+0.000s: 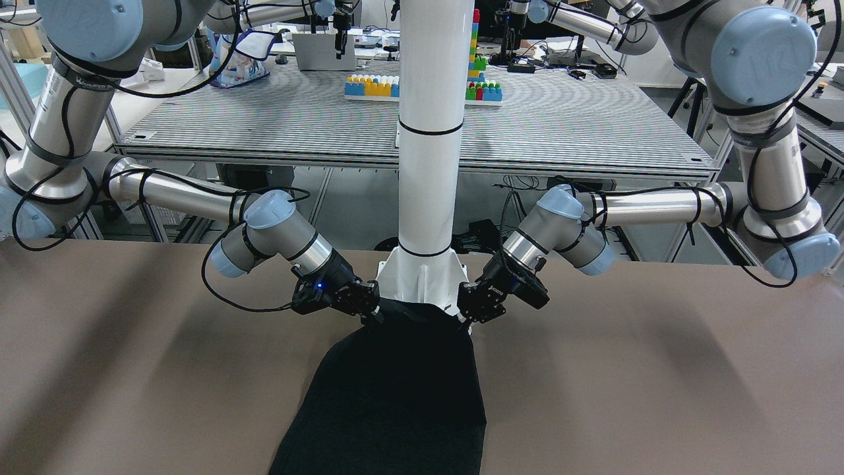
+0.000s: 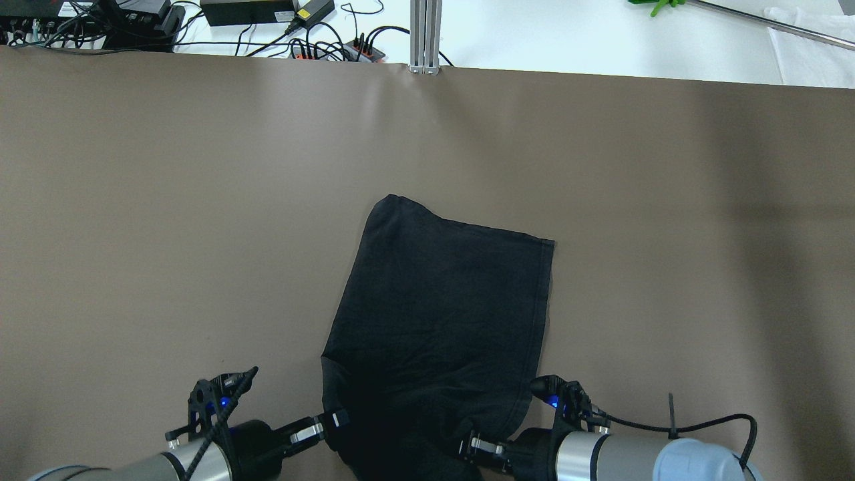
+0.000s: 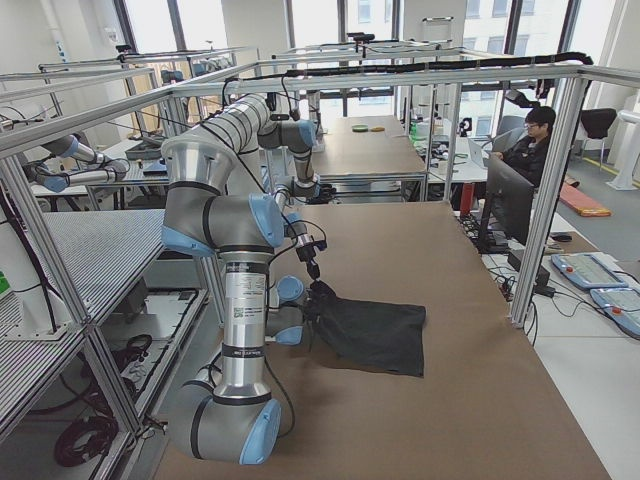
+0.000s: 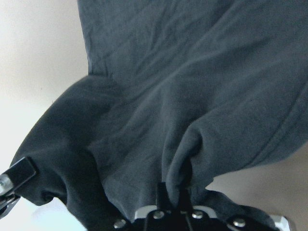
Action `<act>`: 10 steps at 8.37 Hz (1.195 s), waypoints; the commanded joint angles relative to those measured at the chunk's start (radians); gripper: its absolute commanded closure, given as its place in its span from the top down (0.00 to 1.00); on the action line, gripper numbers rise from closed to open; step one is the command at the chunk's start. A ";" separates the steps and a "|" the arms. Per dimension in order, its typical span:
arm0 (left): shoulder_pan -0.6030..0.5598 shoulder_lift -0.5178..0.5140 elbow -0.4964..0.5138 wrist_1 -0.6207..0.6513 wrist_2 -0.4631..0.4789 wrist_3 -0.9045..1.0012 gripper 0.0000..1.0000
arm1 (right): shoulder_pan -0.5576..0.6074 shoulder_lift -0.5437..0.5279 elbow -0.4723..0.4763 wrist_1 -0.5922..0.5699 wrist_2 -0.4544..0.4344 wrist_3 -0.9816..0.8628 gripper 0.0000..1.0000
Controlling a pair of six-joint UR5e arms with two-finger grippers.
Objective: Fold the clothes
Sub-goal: 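Fold the near half over the far half with both grippers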
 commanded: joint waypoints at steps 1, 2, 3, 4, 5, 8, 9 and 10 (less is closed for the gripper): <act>-0.235 -0.096 0.036 0.008 -0.213 0.038 0.00 | 0.197 0.015 -0.040 -0.040 0.077 -0.048 0.00; -0.311 -0.168 0.120 0.008 -0.258 0.038 0.00 | 0.225 0.039 -0.054 -0.082 0.090 -0.091 0.00; -0.372 -0.254 0.233 0.007 -0.296 0.036 0.00 | 0.273 0.055 -0.056 -0.126 0.085 -0.088 0.00; -0.417 -0.338 0.336 0.007 -0.303 0.032 0.00 | 0.303 0.064 -0.056 -0.149 0.085 -0.079 0.00; -0.445 -0.407 0.419 0.007 -0.304 0.031 0.00 | 0.318 0.076 -0.056 -0.174 0.082 -0.079 0.00; -0.534 -0.463 0.514 0.005 -0.385 0.035 0.00 | 0.358 0.126 -0.126 -0.219 0.035 -0.102 0.00; -0.543 -0.460 0.521 0.003 -0.395 0.038 0.00 | 0.360 0.157 -0.172 -0.217 0.006 -0.108 0.00; -0.551 -0.457 0.526 0.003 -0.396 0.039 0.00 | 0.360 0.199 -0.206 -0.217 -0.002 -0.118 0.00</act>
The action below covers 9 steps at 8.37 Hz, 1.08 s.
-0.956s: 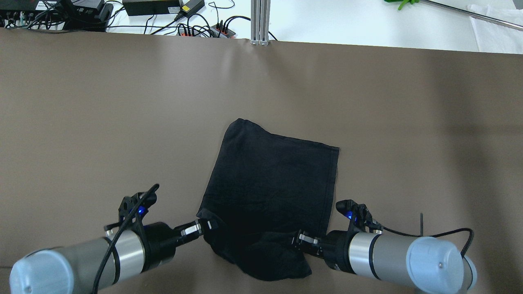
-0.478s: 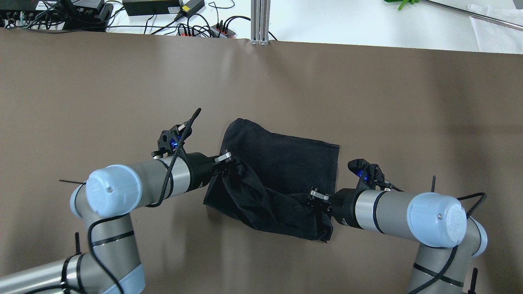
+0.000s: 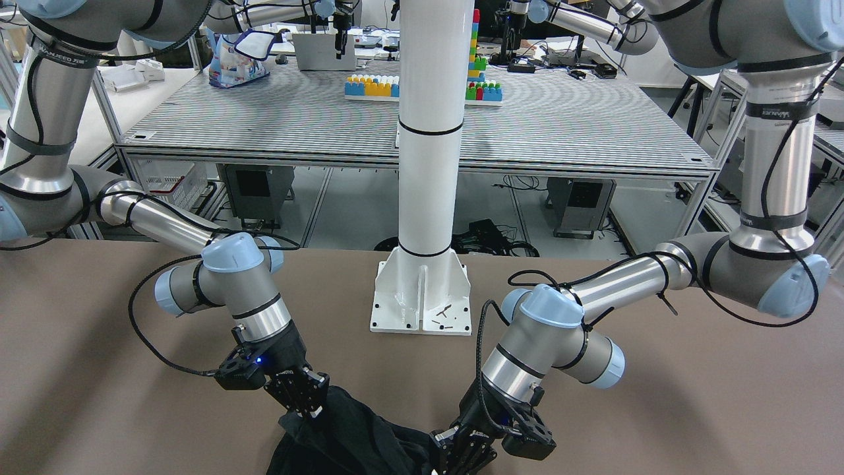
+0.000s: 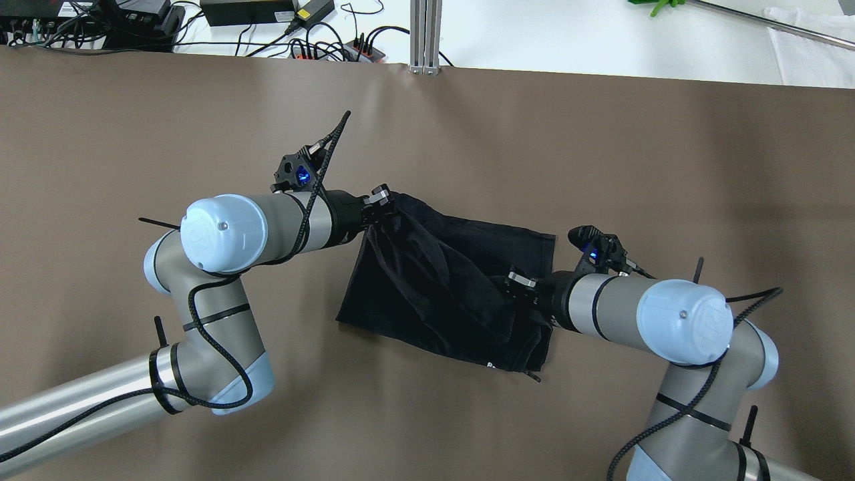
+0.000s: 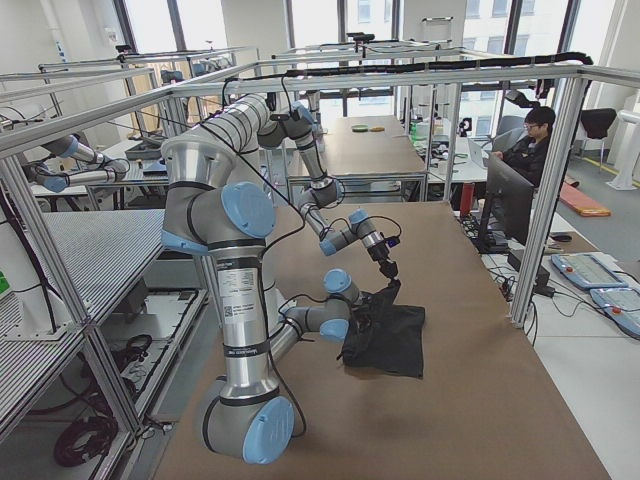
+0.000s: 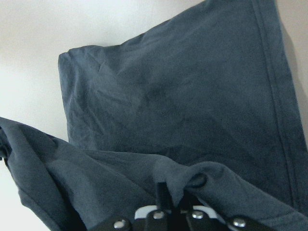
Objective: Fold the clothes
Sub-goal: 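Fold the near half over the far half with both grippers, then open the left gripper and raise it away while the right gripper holds the fold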
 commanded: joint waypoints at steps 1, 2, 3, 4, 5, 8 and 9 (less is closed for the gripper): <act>-0.030 0.007 0.018 -0.005 -0.026 0.004 0.00 | 0.003 0.087 -0.090 -0.003 -0.047 -0.016 0.00; -0.030 0.009 0.019 -0.006 -0.026 0.004 0.00 | 0.005 0.089 -0.098 0.000 -0.061 -0.021 0.00; -0.029 0.009 0.019 -0.006 -0.025 0.004 0.00 | 0.006 0.095 -0.101 0.001 -0.063 -0.031 0.00; -0.029 0.007 0.021 -0.004 -0.021 -0.007 0.00 | 0.008 0.097 -0.104 0.001 -0.063 -0.032 0.00; -0.027 0.007 0.033 -0.005 -0.018 -0.007 0.09 | 0.010 0.097 -0.107 0.001 -0.063 -0.032 0.24; -0.071 -0.013 0.062 0.005 0.006 0.007 1.00 | 0.078 0.092 -0.124 0.000 0.001 -0.122 0.95; -0.135 -0.013 0.062 0.030 -0.065 0.008 1.00 | 0.101 0.094 -0.122 0.002 0.052 -0.125 0.95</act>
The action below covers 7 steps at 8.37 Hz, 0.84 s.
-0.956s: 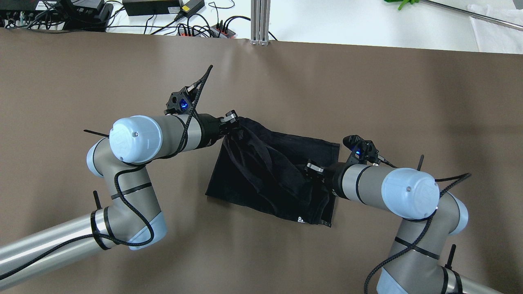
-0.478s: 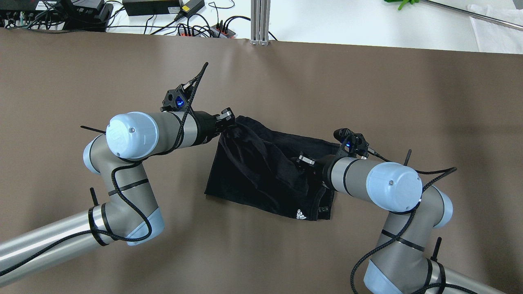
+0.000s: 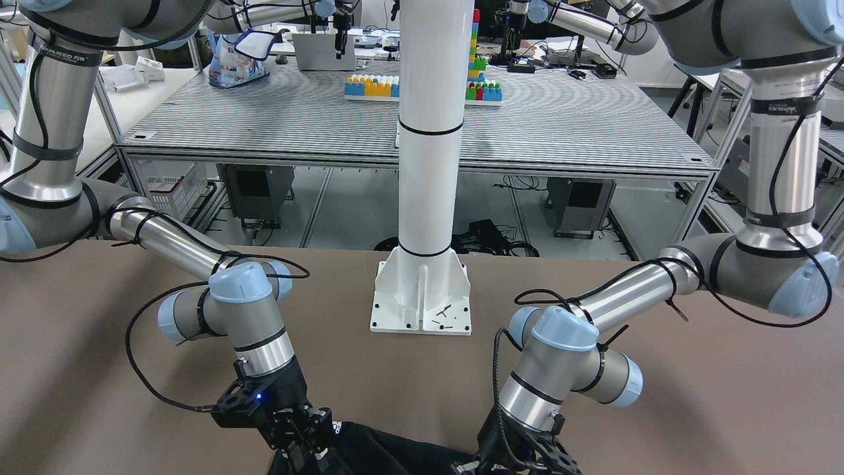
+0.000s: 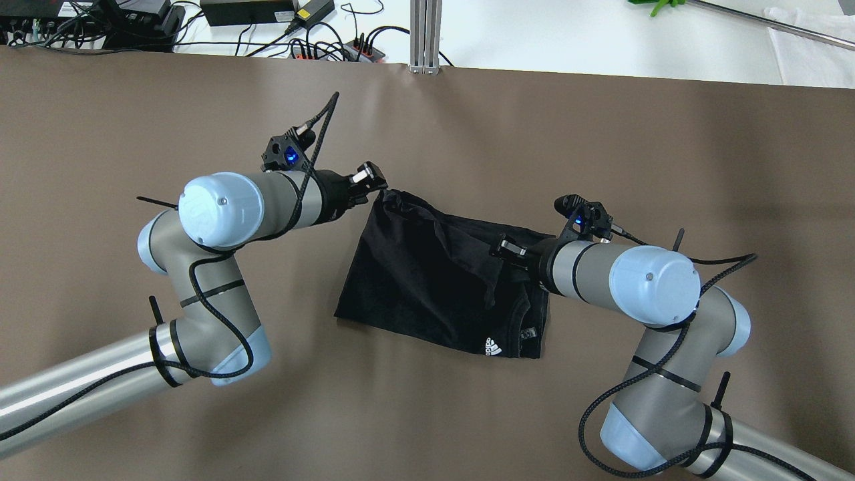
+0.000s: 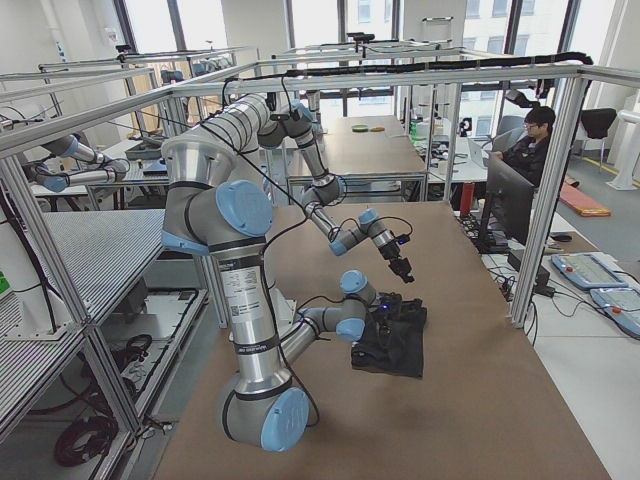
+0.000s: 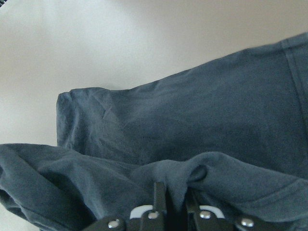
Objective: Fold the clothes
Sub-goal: 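Open the left gripper and raise it away while the right gripper holds the fold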
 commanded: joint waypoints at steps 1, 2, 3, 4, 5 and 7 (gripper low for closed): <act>-0.164 -0.002 0.001 0.065 -0.180 0.013 1.00 | 0.048 0.014 0.005 -0.002 0.084 -0.029 0.95; -0.213 0.009 -0.003 0.069 -0.252 0.080 1.00 | 0.046 0.038 0.005 -0.008 0.084 -0.020 0.95; -0.243 0.035 -0.004 0.067 -0.276 0.125 1.00 | 0.035 0.060 0.008 -0.037 0.084 -0.018 0.95; -0.272 0.052 -0.006 0.067 -0.299 0.166 1.00 | 0.009 0.067 0.027 -0.080 0.085 -0.023 0.95; -0.312 0.061 -0.006 0.070 -0.352 0.196 1.00 | -0.035 0.069 0.070 -0.156 0.085 -0.024 0.95; -0.382 0.095 -0.006 0.069 -0.440 0.255 1.00 | -0.115 0.078 0.124 -0.273 0.079 -0.017 0.95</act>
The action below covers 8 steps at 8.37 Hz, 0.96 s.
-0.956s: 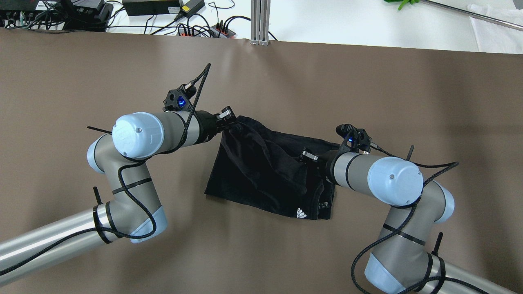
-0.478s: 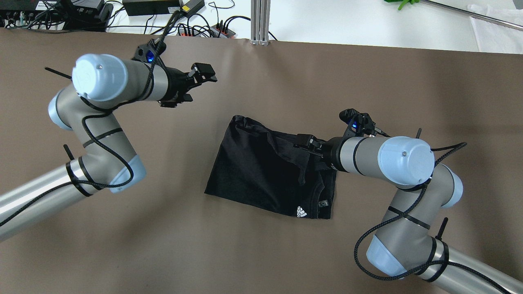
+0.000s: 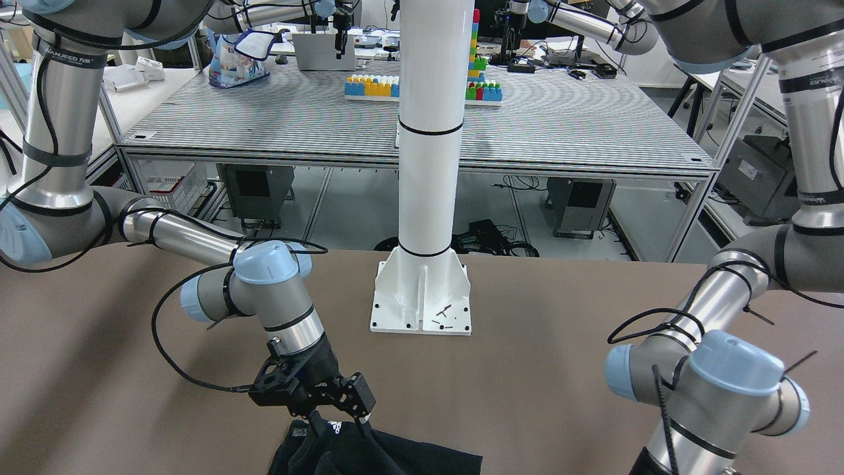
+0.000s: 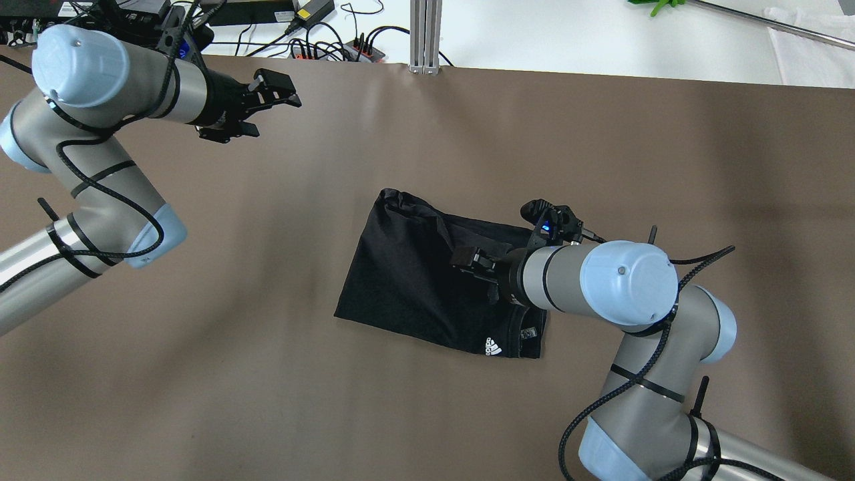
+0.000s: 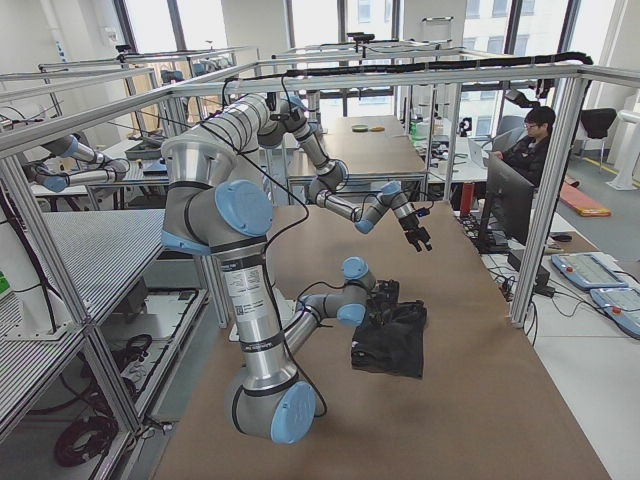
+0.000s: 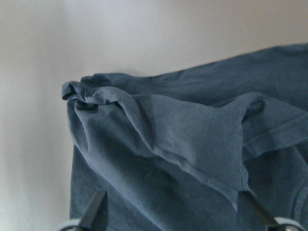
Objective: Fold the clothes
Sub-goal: 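Press the folded edge down with the right gripper and release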
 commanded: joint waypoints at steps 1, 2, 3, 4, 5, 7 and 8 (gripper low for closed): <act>-0.078 0.041 0.001 0.000 -0.088 0.079 1.00 | -0.110 0.031 0.023 -0.118 -0.019 0.006 0.95; -0.077 0.045 0.003 -0.005 -0.088 0.080 1.00 | -0.125 0.080 -0.029 -0.128 -0.063 0.003 0.95; -0.077 0.047 0.000 -0.006 -0.088 0.080 1.00 | -0.133 0.123 -0.100 -0.140 -0.080 -0.009 0.95; -0.077 0.049 0.000 -0.006 -0.088 0.080 1.00 | -0.133 0.146 -0.141 -0.140 -0.082 -0.032 0.95; -0.077 0.049 0.003 -0.008 -0.086 0.080 1.00 | -0.132 0.142 -0.143 -0.142 -0.082 -0.052 0.95; -0.075 0.047 0.007 -0.008 -0.085 0.080 1.00 | -0.127 0.147 -0.184 -0.140 -0.094 -0.083 0.95; -0.075 0.046 0.010 -0.008 -0.085 0.080 1.00 | -0.122 0.163 -0.223 -0.137 -0.127 -0.092 0.95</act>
